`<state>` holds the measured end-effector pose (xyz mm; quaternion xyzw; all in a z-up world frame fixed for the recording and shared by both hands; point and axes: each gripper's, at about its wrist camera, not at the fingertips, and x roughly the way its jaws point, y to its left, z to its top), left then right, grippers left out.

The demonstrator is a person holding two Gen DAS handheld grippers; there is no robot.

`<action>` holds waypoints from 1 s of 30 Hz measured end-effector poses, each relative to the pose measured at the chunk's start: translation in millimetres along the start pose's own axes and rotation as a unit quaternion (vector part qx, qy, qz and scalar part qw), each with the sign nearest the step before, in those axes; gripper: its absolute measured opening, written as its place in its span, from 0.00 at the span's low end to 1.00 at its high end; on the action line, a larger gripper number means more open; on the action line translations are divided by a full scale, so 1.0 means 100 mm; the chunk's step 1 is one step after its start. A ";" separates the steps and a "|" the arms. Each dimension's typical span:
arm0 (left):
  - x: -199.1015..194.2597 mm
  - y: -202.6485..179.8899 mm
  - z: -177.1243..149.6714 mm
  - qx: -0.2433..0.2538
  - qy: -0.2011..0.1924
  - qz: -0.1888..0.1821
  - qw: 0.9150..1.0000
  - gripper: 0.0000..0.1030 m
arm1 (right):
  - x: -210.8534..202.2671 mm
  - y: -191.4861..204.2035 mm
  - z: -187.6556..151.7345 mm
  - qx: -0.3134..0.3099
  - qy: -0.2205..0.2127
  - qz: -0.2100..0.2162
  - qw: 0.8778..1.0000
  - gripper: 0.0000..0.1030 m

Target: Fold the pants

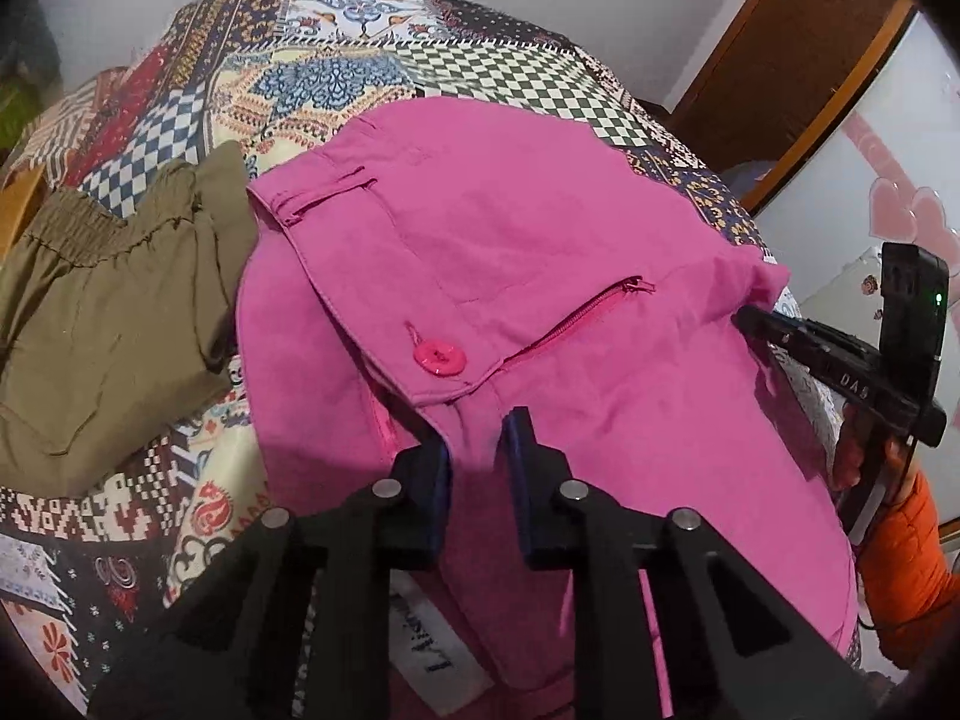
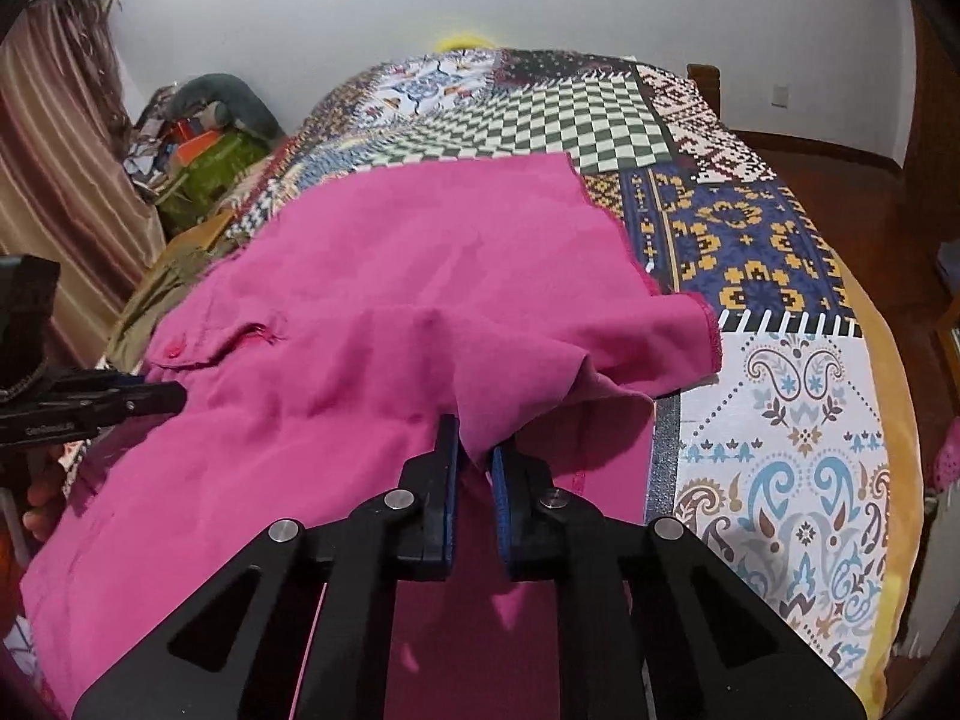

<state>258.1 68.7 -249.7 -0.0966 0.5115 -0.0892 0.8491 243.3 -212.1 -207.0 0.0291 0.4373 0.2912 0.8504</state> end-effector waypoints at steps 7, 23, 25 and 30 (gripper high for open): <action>0.07 0.03 0.01 -0.006 0.011 -0.006 1.000 0.17 | 0.12 -0.05 0.04 0.020 0.025 -0.002 0.999 0.11; 0.01 0.01 0.05 0.048 -0.019 0.062 0.997 0.04 | 0.12 0.02 -0.10 -0.013 0.046 -0.037 0.998 0.05; 0.02 0.00 0.05 0.052 -0.019 0.064 0.996 0.04 | 0.11 0.03 -0.12 -0.011 0.049 -0.038 0.998 0.05; 0.06 0.01 0.04 0.049 -0.003 0.062 0.997 0.05 | 0.13 0.09 -0.11 -0.019 0.055 -0.053 0.997 0.06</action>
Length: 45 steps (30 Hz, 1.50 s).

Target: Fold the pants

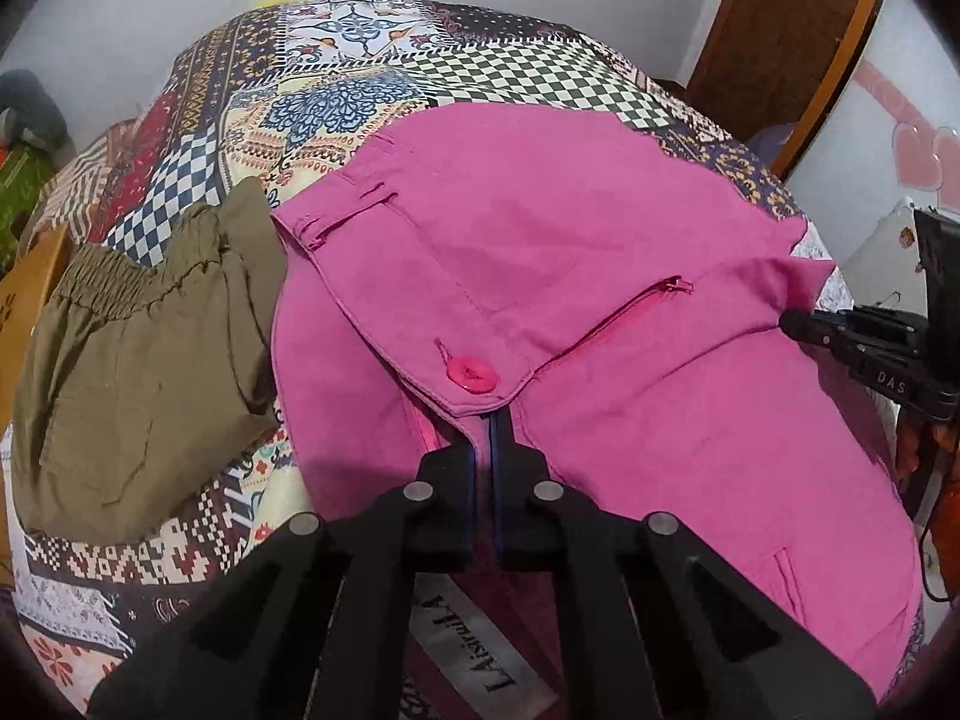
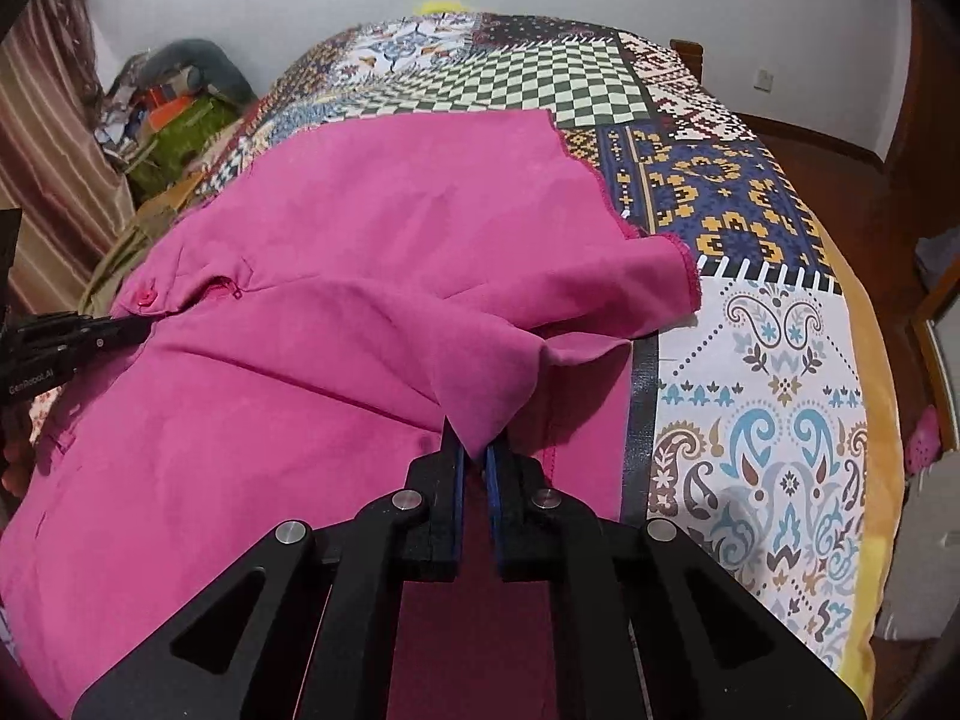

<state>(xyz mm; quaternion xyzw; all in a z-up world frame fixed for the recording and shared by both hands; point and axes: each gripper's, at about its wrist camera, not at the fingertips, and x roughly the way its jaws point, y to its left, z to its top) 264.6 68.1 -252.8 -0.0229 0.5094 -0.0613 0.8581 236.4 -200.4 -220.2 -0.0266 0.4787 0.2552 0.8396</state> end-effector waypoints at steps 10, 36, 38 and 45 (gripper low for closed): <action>-0.44 0.12 0.00 -0.030 -0.024 -0.007 0.999 0.24 | -0.40 0.00 0.05 0.008 -0.026 -0.013 1.000 0.32; 0.21 0.41 0.50 -0.081 -0.015 -0.003 0.997 0.51 | 0.11 -0.52 0.61 0.027 -0.046 -0.034 0.998 0.42; 0.24 0.38 0.53 -0.071 -0.011 0.002 0.997 0.53 | 0.16 -0.52 0.59 0.028 -0.041 -0.025 0.998 0.42; 0.31 0.38 0.59 -0.060 -0.011 0.010 0.998 0.53 | 0.26 -0.48 0.64 0.024 -0.039 -0.012 0.999 0.42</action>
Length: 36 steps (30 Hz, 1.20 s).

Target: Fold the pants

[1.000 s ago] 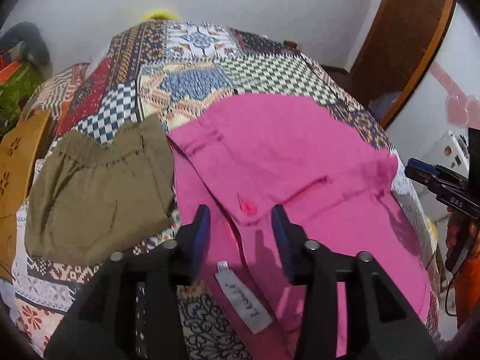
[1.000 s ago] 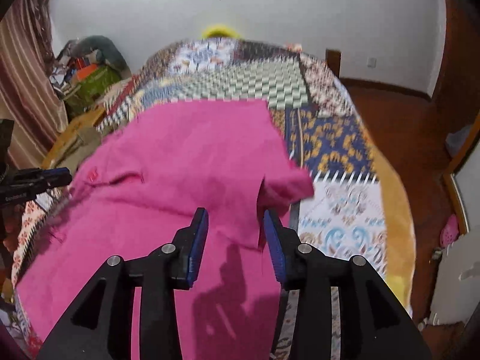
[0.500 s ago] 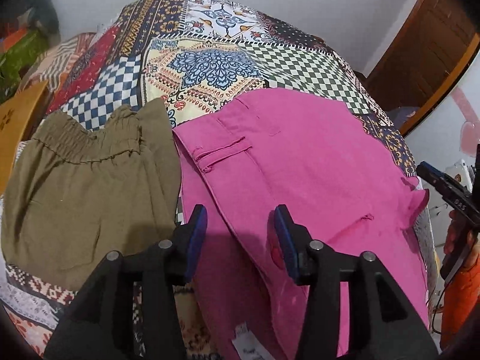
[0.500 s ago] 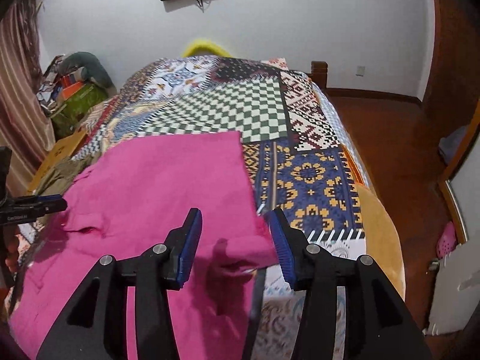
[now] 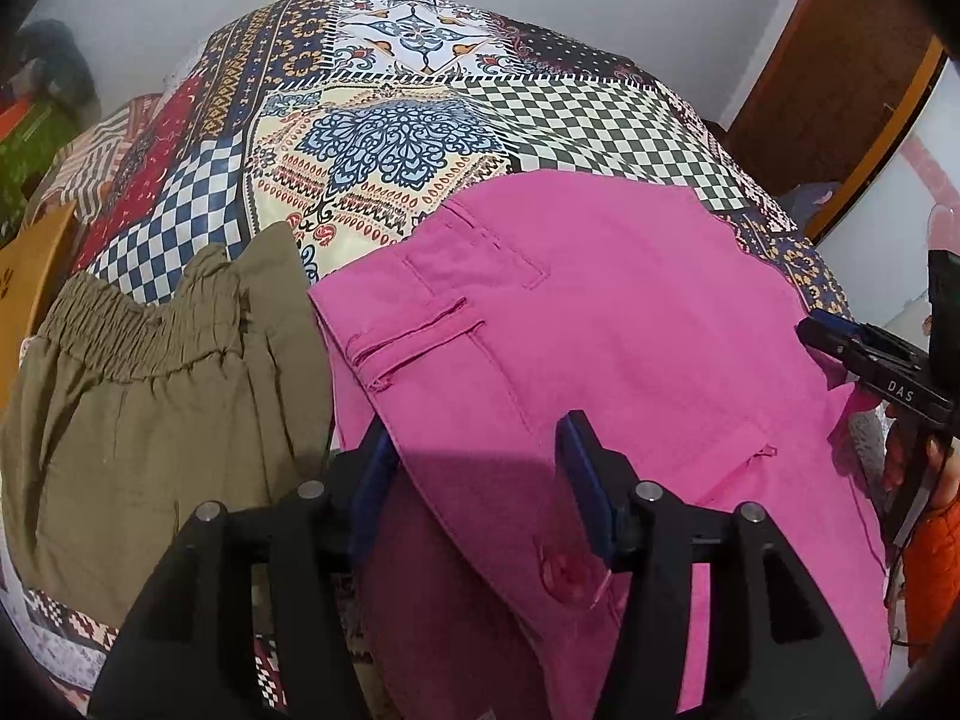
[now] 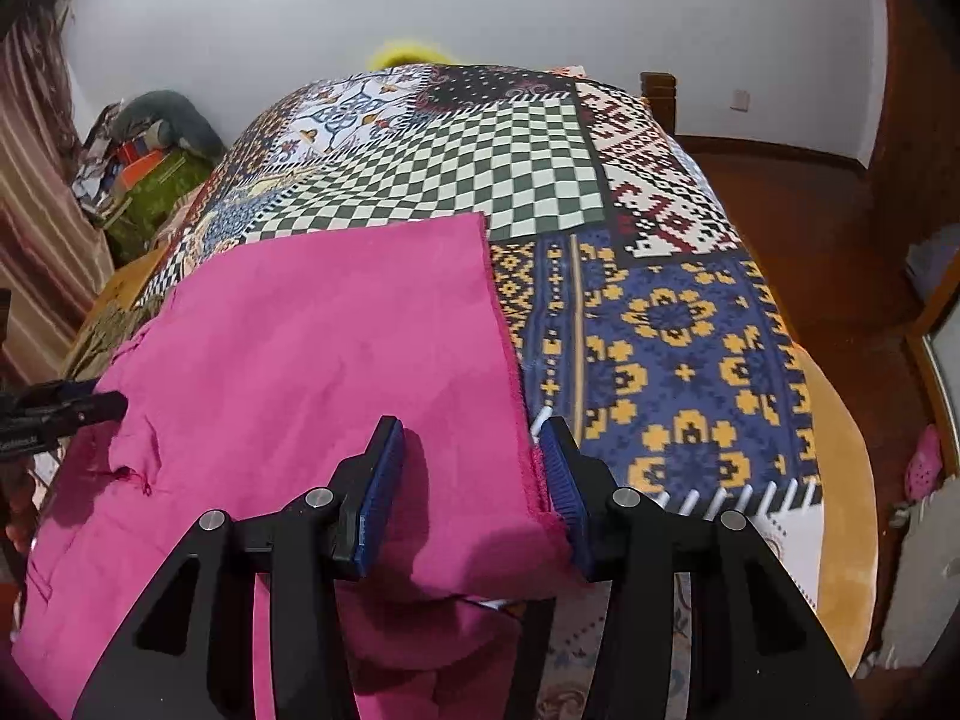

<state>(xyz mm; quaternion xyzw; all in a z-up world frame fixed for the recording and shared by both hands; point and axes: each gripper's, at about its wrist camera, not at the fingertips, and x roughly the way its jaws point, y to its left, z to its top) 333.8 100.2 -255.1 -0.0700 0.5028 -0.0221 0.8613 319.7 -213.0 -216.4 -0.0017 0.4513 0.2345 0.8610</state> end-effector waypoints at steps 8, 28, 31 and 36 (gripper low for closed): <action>-0.03 0.02 0.00 -0.002 -0.013 -0.001 1.000 0.43 | 0.09 0.02 0.03 -0.007 0.009 0.004 1.000 0.30; -0.01 -0.01 0.28 0.040 -0.038 0.022 0.998 0.15 | 0.03 0.10 -0.02 -0.048 -0.009 -0.021 0.999 0.07; 0.02 -0.03 0.25 0.048 -0.029 0.026 0.998 0.17 | 0.06 0.12 -0.01 -0.052 -0.001 -0.024 0.998 0.08; -0.11 0.04 0.21 0.034 -0.024 0.017 0.999 0.19 | 0.02 0.05 0.05 -0.018 0.010 -0.018 1.000 0.27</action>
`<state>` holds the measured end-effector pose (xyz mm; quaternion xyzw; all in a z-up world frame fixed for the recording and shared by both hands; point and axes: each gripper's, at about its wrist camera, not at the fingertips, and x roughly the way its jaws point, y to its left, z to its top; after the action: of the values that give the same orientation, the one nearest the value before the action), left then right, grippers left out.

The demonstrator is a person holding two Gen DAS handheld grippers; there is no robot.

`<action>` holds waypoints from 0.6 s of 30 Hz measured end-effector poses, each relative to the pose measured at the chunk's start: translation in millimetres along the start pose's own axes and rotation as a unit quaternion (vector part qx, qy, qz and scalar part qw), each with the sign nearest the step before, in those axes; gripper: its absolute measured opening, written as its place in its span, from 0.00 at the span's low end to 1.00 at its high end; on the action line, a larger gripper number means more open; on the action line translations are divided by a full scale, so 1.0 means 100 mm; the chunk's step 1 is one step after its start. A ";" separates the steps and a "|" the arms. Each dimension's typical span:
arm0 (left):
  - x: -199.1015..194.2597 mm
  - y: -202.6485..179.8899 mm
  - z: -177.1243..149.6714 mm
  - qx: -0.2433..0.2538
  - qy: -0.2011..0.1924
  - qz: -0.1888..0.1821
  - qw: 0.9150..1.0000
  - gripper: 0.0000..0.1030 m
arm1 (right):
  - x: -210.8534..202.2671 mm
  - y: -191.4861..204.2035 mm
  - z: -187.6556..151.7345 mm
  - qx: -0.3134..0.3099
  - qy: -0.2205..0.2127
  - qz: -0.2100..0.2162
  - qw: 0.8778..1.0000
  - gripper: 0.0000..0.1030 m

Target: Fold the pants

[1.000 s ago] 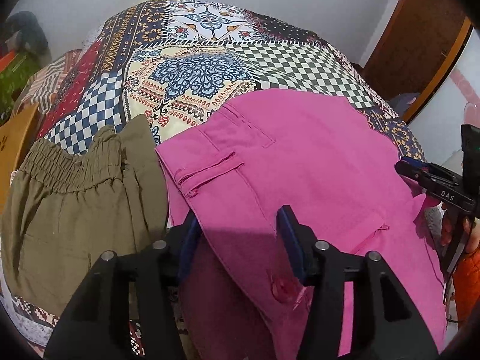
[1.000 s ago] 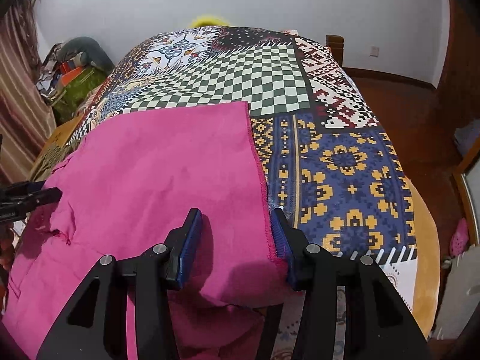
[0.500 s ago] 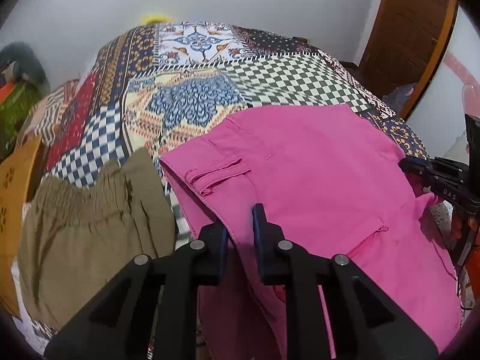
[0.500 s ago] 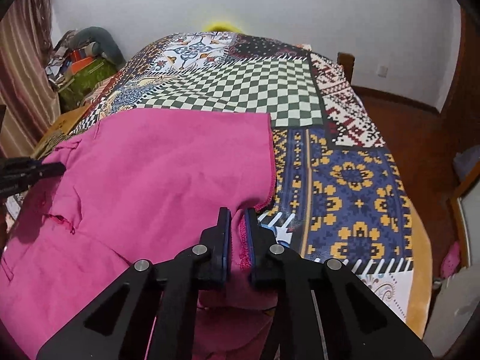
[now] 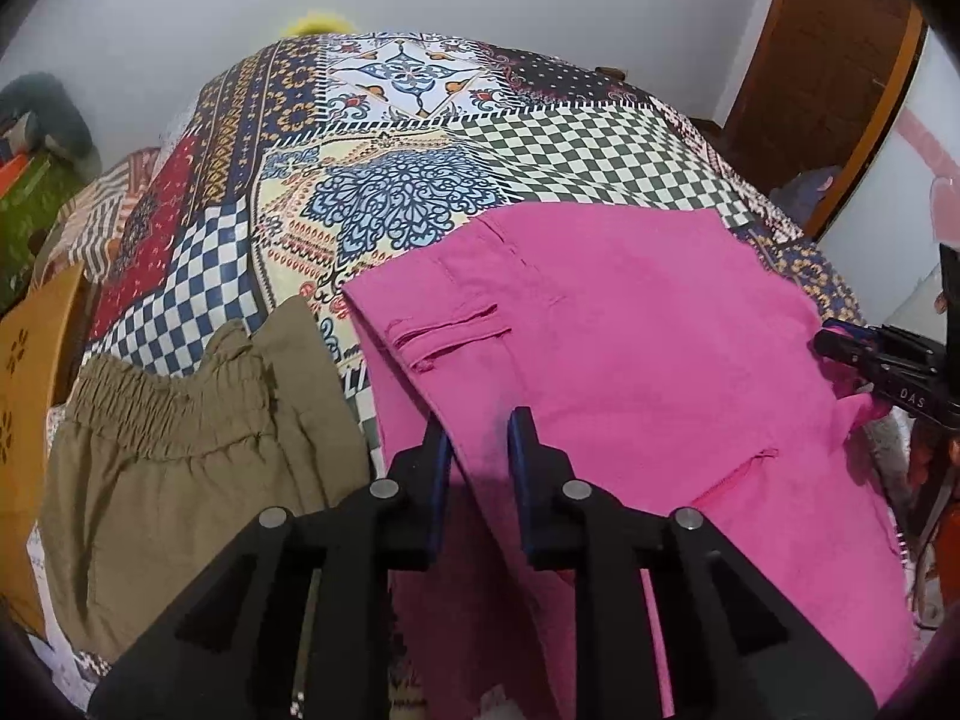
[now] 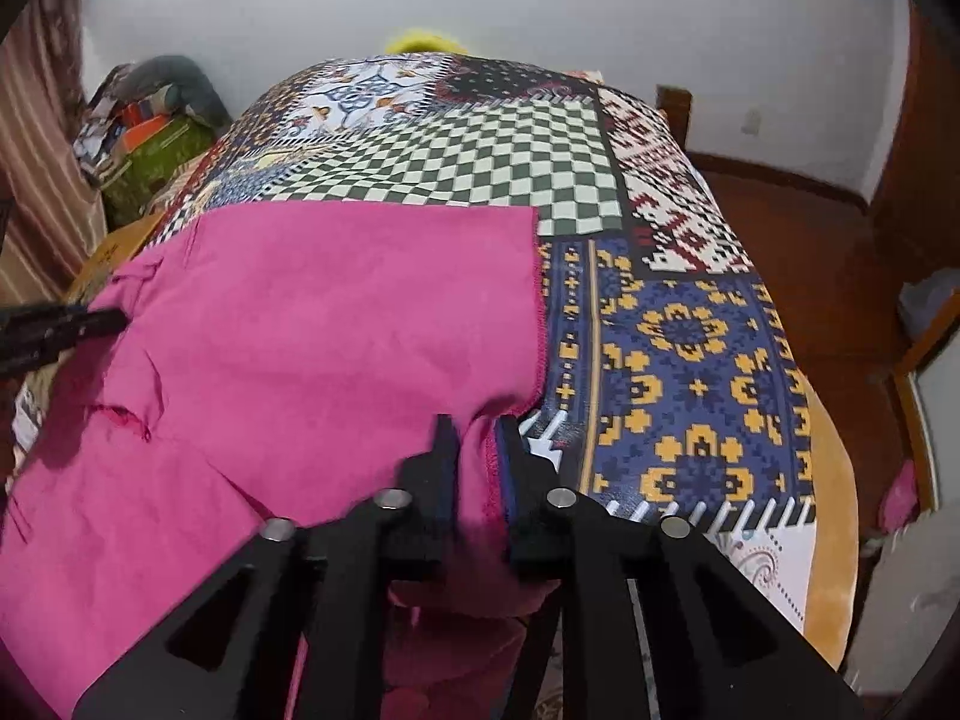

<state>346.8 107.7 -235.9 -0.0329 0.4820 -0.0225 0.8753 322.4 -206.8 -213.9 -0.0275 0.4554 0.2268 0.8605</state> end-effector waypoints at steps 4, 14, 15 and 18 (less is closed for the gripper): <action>-0.18 0.13 0.04 -0.023 -0.011 -0.003 1.000 0.20 | -0.16 0.00 0.04 0.008 -0.017 0.009 1.000 0.36; -0.35 0.32 0.34 -0.042 -0.043 0.015 0.998 0.41 | -0.41 0.14 0.34 -0.024 -0.061 0.006 0.998 0.45; -0.33 0.33 0.36 -0.042 -0.041 0.016 0.998 0.41 | -0.40 0.15 0.39 -0.025 -0.062 0.006 0.998 0.45; -0.22 0.37 0.45 -0.043 -0.035 0.020 0.998 0.41 | -0.35 0.14 0.52 -0.025 -0.066 0.009 0.997 0.45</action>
<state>373.6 147.5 -196.2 -0.0617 0.4521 0.0175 0.8897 339.2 -193.6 -153.6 -0.0303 0.3916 0.2471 0.8858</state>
